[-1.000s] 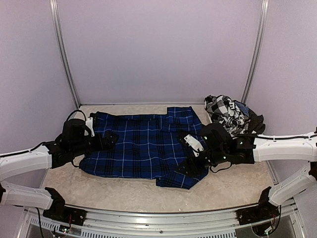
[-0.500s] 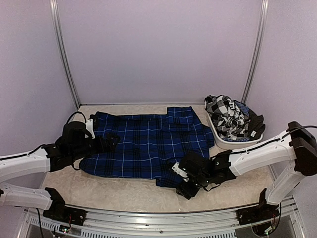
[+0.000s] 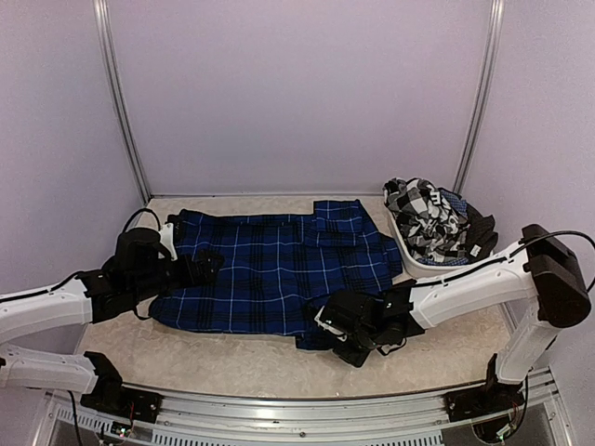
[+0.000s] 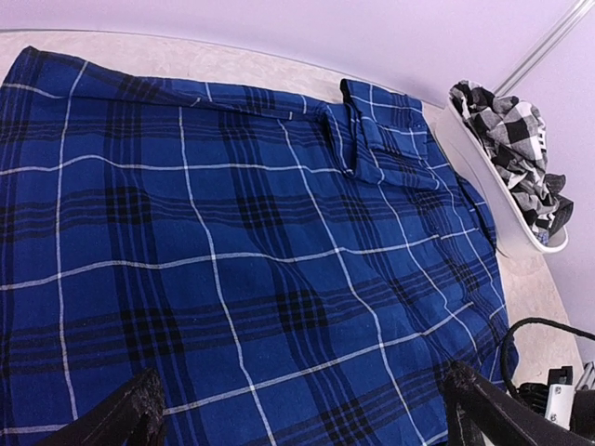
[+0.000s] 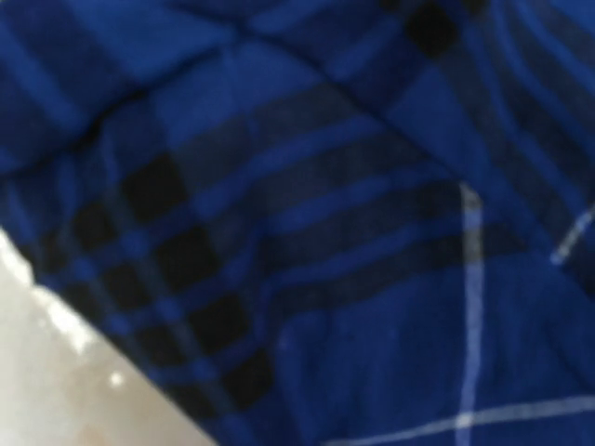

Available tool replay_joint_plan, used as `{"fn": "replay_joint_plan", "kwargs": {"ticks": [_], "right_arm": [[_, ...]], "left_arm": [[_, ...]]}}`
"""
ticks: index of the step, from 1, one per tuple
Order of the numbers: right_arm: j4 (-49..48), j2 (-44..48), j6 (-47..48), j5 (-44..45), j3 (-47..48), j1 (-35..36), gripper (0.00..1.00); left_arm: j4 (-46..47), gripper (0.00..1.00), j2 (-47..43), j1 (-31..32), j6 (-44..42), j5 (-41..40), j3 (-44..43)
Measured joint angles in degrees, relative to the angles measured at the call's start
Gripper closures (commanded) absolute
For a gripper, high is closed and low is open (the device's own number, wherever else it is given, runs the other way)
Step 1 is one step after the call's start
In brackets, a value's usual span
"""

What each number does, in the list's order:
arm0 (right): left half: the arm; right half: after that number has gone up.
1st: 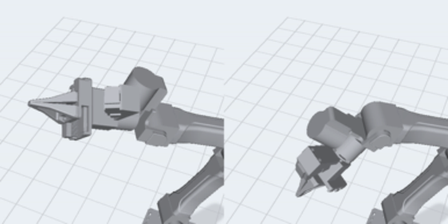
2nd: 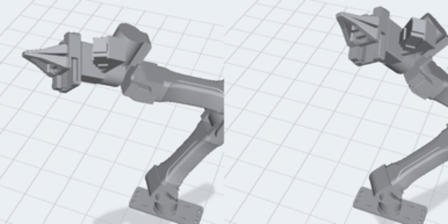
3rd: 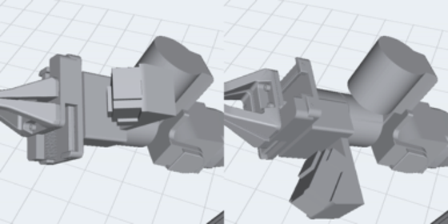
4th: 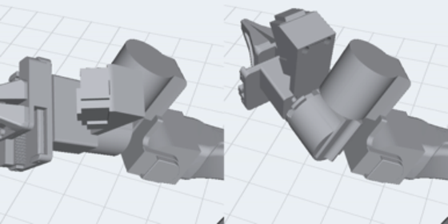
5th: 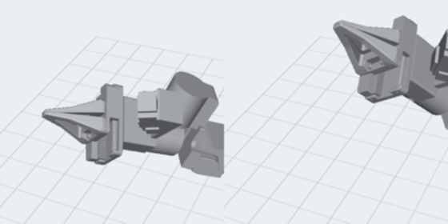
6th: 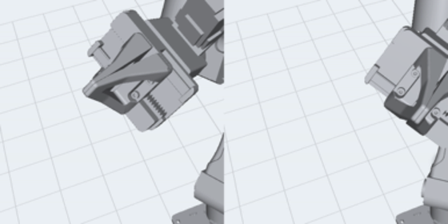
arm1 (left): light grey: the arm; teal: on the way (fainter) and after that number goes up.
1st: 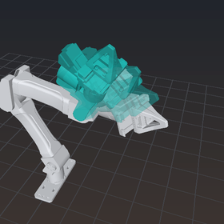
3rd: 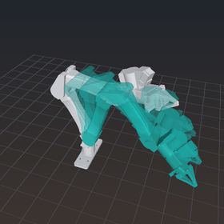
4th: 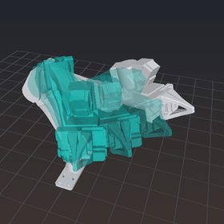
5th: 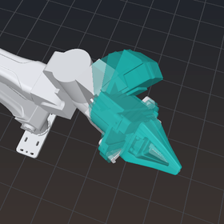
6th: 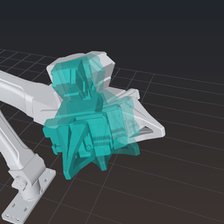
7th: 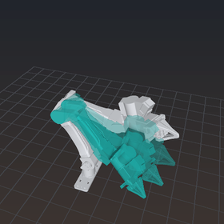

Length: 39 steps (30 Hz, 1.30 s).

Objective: Fold and stack the long sleeve shirts
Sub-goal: Pick up the flattened shirt from the center of the board, then pick up the sleeve from the center of the board.

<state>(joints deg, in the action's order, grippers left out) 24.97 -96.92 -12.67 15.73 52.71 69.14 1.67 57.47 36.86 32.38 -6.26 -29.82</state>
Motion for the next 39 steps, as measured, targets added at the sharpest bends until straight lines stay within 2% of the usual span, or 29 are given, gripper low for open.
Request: {"fn": "replay_joint_plan", "kwargs": {"ticks": [5,8,13,18,24,28,32,39], "right_arm": [[4.39,4.39,0.76,-2.75,1.75,-0.11,1.00],[7.82,9.35,1.81,-7.52,5.68,-1.66,1.00],[10.21,14.49,4.13,-18.80,12.39,-9.35,1.00],[13.16,14.27,5.88,-27.80,16.22,-18.01,1.00],[14.69,8.52,7.28,-33.81,18.73,-21.84,1.00],[15.13,4.22,7.50,-36.61,18.80,-22.45,1.00],[15.32,3.06,7.45,-38.93,19.34,-22.91,1.00],[15.15,2.99,7.45,-41.46,21.49,-23.96,1.00]], "left_arm": [[0.85,0.02,-0.33,1.81,-2.54,0.46,0.39],[3.10,0.04,-1.75,4.46,-4.74,1.95,2.03],[9.05,0.09,-3.96,9.44,-8.66,7.30,6.08],[14.97,0.10,-3.08,14.49,-11.87,12.70,9.07],[21.00,0.10,2.58,20.72,-14.10,14.49,9.49],[24.83,0.07,8.24,26.43,-14.27,11.13,9.49],[28.44,0.07,15.32,33.73,-13.64,3.06,8.22],[29.16,0.12,34.69,40.94,-12.20,-11.63,-3.26]]}}
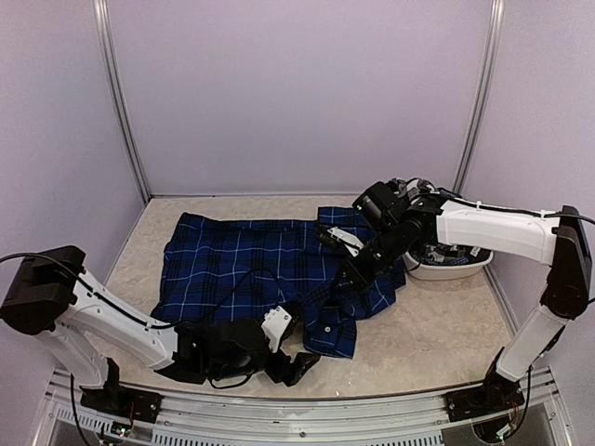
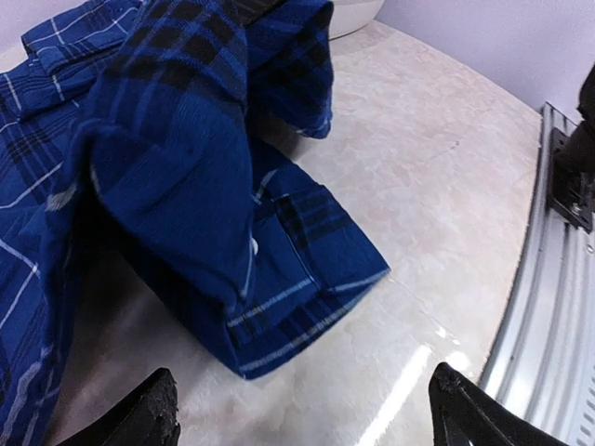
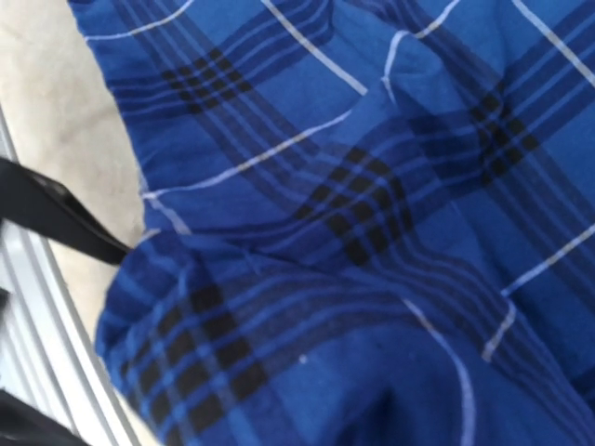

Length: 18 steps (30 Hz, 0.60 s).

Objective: Fold and stack the long sleeve shirts
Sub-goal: Pick up the sleeve from the center of the board.

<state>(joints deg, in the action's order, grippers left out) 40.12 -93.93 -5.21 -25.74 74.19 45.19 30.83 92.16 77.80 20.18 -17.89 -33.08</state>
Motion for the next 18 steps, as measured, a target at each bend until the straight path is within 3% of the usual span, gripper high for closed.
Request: {"fn": "replay_joint_plan", "kwargs": {"ticks": [5,11,15,18], "right_arm": [[-0.04,-0.02,-0.04,-0.92,0.00,-0.02,1.00],[-0.13,-0.02,-0.22,-1.62,0.00,-0.02,1.00],[-0.15,-0.02,-0.24,-1.95,0.00,-0.02,1.00],[-0.15,-0.02,-0.26,-2.19,0.00,-0.02,1.00]], "left_arm": [[-1.46,0.12,9.55,0.72,1.44,-8.09,-7.02],[-4.26,0.15,14.14,0.15,2.97,-14.86,-10.71],[-4.72,0.28,16.09,-0.63,3.58,-18.18,-11.87],[-4.37,0.49,16.68,-1.75,3.43,-18.93,-11.85]]}}
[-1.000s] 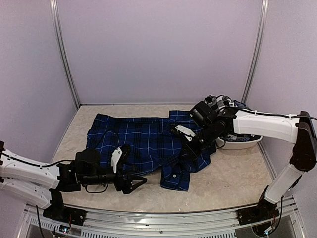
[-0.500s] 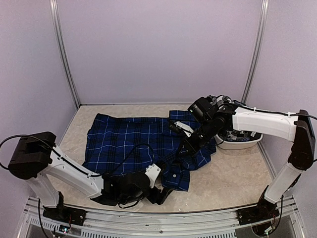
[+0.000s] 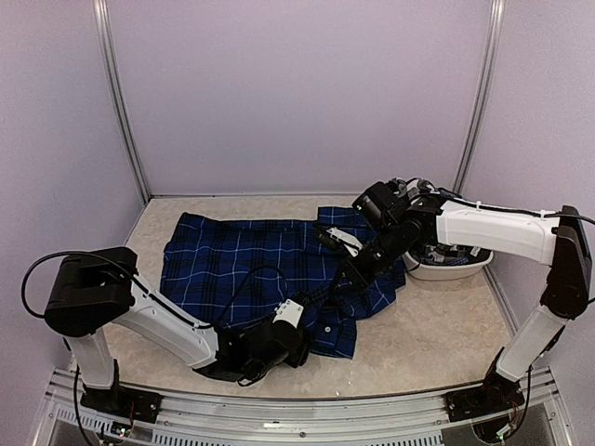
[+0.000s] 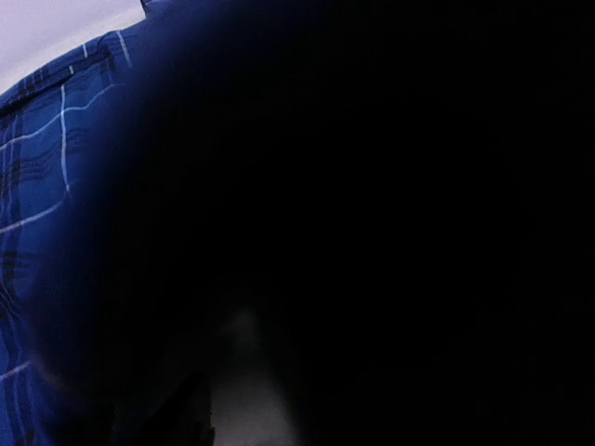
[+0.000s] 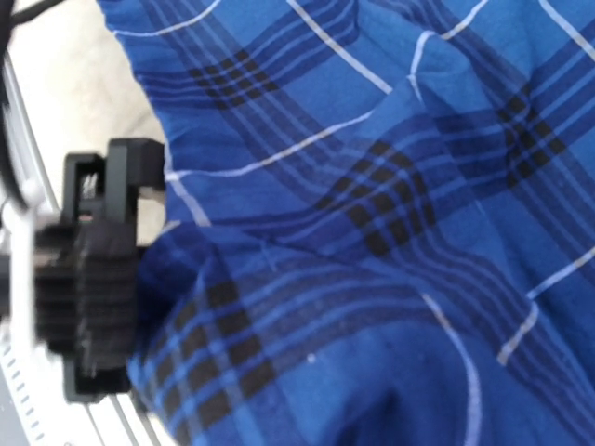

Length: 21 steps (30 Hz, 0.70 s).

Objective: Fold and stack the long sleeve shirts
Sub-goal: Pick up the sleeve from the center of the board.

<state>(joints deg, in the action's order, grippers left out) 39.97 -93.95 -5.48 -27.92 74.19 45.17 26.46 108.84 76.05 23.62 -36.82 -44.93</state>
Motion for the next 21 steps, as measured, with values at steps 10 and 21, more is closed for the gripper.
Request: {"fn": "replay_joint_plan", "kwargs": {"ticks": [10,21], "right_arm": [[0.04,0.00,-0.17,0.55,0.00,-0.09,1.00],[1.88,0.00,0.57,5.95,0.02,-0.13,0.81]], "left_arm": [[8.04,1.00,-0.74,-4.20,-4.55,14.27,3.52],[2.10,1.00,-15.89,-2.82,-5.44,41.20,4.20]]}}
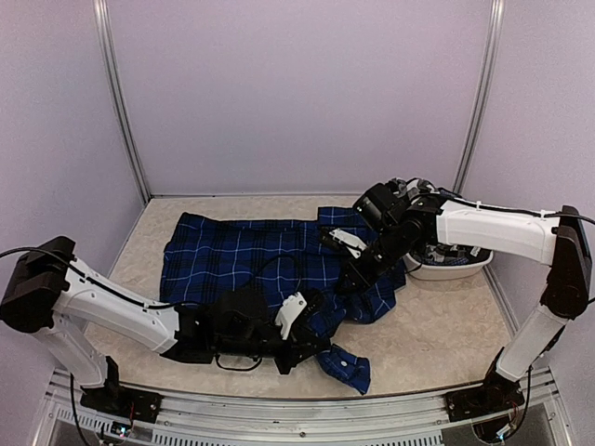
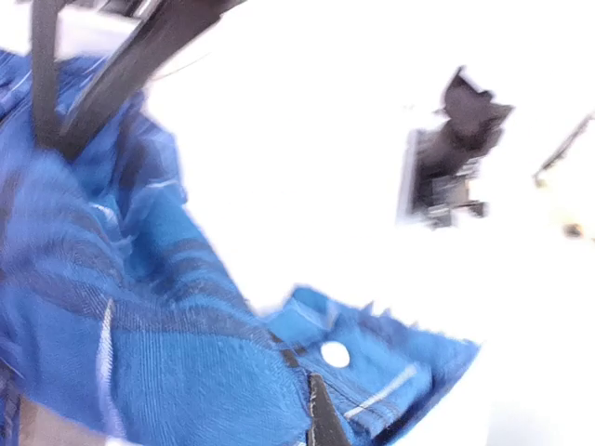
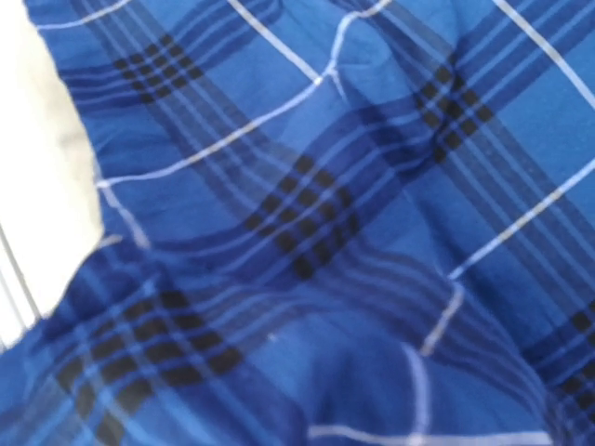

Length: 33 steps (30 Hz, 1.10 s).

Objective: Fold and stack the long sleeve shirts
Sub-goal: Pick up the sleeve from the center of the board, then place the sleeve at the center of the board.

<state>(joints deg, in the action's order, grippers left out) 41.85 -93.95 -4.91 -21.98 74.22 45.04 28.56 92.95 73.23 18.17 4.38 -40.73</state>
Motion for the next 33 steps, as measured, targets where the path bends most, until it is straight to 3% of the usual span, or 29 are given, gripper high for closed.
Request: {"fn": "replay_joint_plan", "kwargs": {"ticks": [6,9,21,28,33], "right_arm": [[0.26,0.20,-0.28,1.66,-0.48,-0.09,0.54],[0.39,1.64,-1.18,2.36,-1.86,-0.13,0.46],[0.26,17.84,-5.75,6.91,-8.31,-0.17,0.39],[-3.06,26.88,-8.24,6.54,-16.48,-0.17,0.33],[-7.52,28.13,-9.20,5.79,-19.45,-0.15,0.33]], "left_arm": [[-2.27,1.00,-6.23,-0.20,2.58,7.43,0.00],[-3.04,1.00,-7.41,-1.14,4.92,10.51,0.02],[0.76,1.00,-8.85,-8.98,16.57,16.79,1.70],[8.98,1.00,-5.40,-16.24,27.36,19.82,2.49],[16.39,0.96,0.50,-22.93,35.91,23.50,2.16]]}}
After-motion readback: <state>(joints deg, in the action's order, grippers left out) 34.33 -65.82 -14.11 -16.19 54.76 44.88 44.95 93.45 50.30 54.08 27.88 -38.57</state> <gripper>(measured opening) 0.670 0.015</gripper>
